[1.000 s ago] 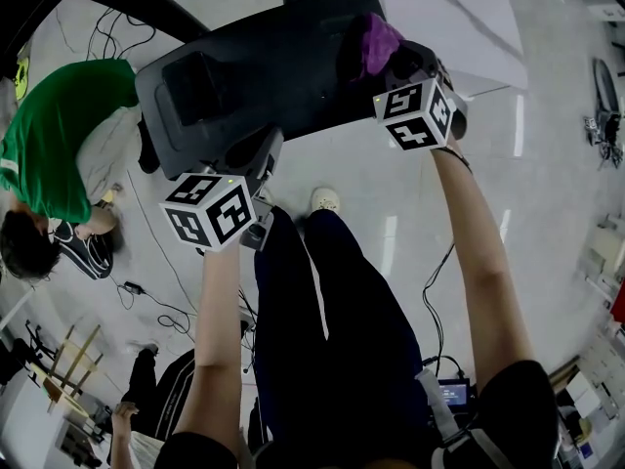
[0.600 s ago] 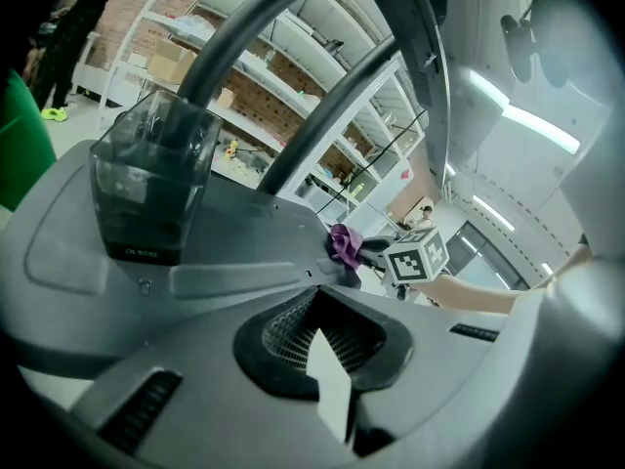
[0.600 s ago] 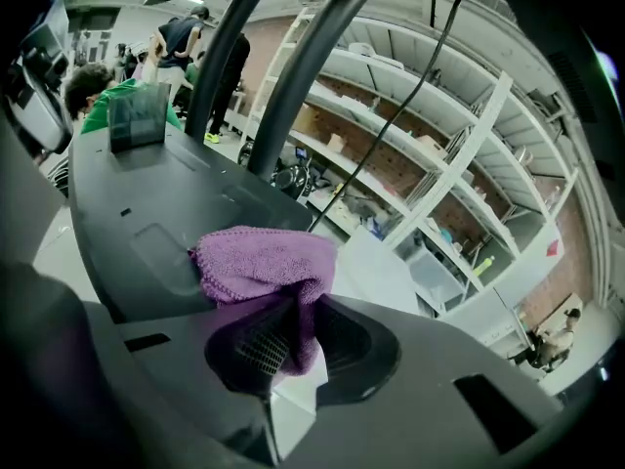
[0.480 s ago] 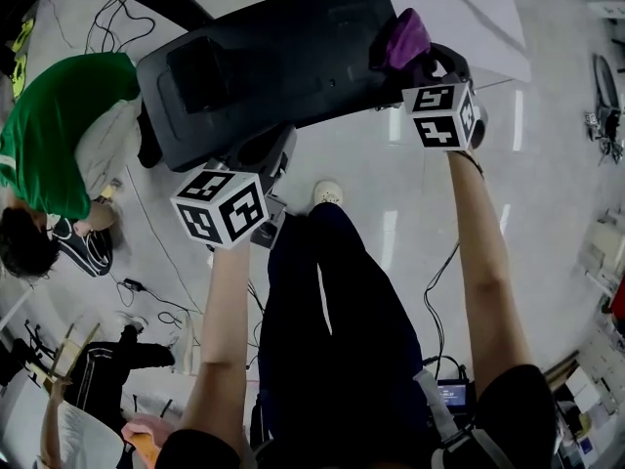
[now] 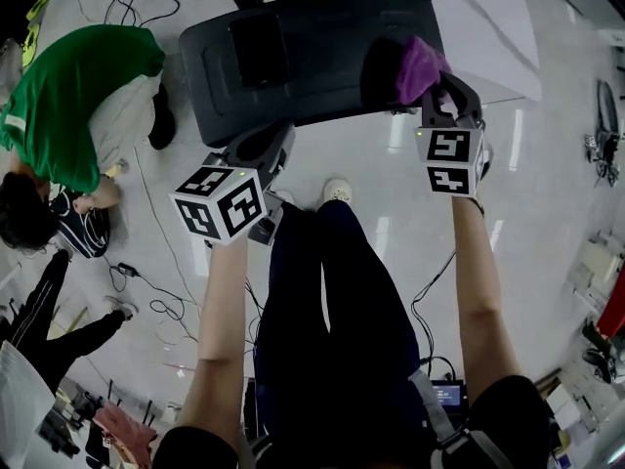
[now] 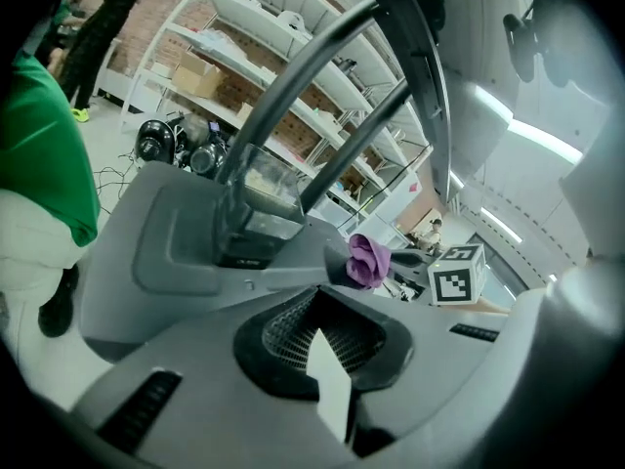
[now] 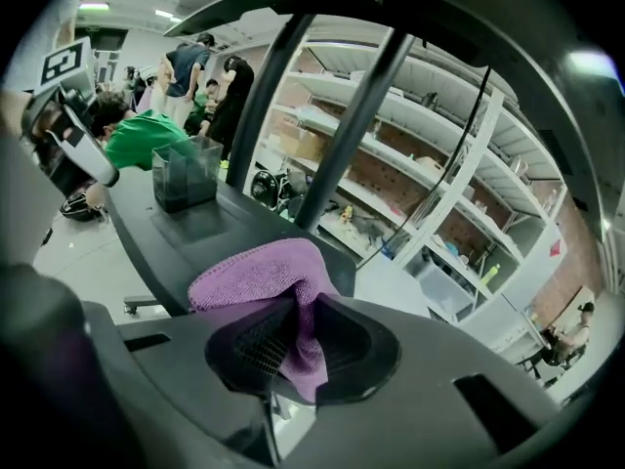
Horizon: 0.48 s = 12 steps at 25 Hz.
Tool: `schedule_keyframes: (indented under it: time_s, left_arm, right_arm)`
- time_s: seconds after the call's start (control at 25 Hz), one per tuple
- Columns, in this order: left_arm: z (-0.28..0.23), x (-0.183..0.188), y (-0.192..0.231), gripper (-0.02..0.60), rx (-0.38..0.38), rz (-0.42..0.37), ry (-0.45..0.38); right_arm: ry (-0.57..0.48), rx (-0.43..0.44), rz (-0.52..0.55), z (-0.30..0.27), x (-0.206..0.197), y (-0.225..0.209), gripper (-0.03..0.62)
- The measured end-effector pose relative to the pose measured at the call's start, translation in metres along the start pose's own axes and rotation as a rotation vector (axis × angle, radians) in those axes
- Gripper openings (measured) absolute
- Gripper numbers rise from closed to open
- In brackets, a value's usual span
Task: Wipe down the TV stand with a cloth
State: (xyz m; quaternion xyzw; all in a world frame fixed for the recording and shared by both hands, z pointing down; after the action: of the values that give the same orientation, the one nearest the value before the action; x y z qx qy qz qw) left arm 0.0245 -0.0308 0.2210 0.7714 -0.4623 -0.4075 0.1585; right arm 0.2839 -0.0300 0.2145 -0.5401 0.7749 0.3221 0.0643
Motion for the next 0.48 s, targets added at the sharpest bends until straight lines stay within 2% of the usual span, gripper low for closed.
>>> schedule_keyframes:
  time_s: [0.12,0.48]
  left_arm:
    - [0.021,-0.002,0.015,0.006,0.022,0.018,-0.023]
    - [0.079,-0.022,0.057,0.006,0.088,0.051,-0.069]
  right_arm:
    - [-0.039,0.046,0.002,0.017,0.014,0.029,0.067]
    - [-0.116,0.235,0.096,0.061,0.056,0.144,0.067]
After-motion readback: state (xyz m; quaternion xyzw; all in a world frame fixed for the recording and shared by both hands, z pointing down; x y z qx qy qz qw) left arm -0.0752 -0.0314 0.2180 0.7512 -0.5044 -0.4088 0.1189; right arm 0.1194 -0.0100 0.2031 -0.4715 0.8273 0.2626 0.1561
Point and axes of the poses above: the fingertips, and each gripper's own axes: z backward along the fingers, y to its left, x out of its top, the point moved 3 cm from there along z, backward along the fingers, and after that the axes turned 15 degrees about y, right-handed, at the moved point
